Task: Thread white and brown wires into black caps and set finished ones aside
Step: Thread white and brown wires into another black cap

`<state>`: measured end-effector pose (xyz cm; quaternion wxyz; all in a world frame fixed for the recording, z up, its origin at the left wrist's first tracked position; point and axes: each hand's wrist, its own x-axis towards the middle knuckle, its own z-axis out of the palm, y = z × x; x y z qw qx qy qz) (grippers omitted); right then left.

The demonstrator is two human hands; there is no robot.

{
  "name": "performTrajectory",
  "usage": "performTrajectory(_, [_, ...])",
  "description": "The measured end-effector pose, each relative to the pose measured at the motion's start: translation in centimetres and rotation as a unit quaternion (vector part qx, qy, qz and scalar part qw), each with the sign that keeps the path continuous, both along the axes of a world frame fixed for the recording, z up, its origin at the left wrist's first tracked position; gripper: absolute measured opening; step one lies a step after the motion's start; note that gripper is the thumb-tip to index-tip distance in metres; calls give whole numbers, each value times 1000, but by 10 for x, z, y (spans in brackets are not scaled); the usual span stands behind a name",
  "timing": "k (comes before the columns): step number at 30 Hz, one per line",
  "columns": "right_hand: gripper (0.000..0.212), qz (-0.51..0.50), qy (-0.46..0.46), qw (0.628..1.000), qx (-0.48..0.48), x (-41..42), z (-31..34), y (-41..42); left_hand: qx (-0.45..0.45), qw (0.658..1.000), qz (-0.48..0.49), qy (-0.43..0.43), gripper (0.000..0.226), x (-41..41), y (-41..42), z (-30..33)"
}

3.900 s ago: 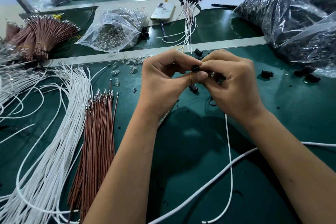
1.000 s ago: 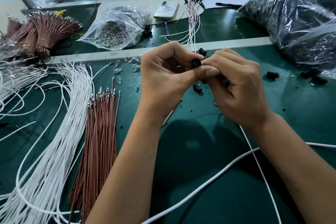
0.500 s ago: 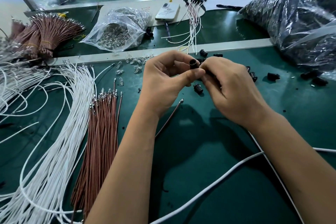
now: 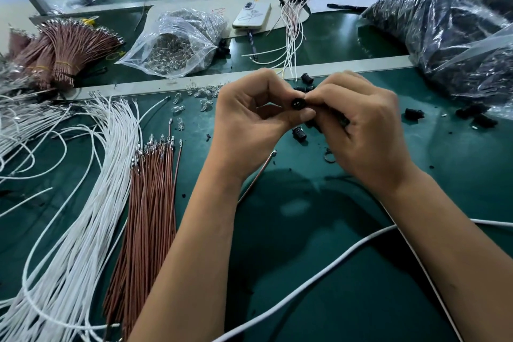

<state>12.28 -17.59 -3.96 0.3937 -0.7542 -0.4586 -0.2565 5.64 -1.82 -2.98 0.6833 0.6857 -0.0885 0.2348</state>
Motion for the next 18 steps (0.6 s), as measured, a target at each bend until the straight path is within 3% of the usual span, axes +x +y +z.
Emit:
performTrajectory(5, [10, -17, 2, 1000, -20, -1, 0, -1, 14, 1000, 6, -2, 33, 1, 2, -1])
performTrajectory(18, [17, -33, 3, 999, -31, -3, -6, 1, 18, 1000, 21, 6, 34, 1, -2, -5])
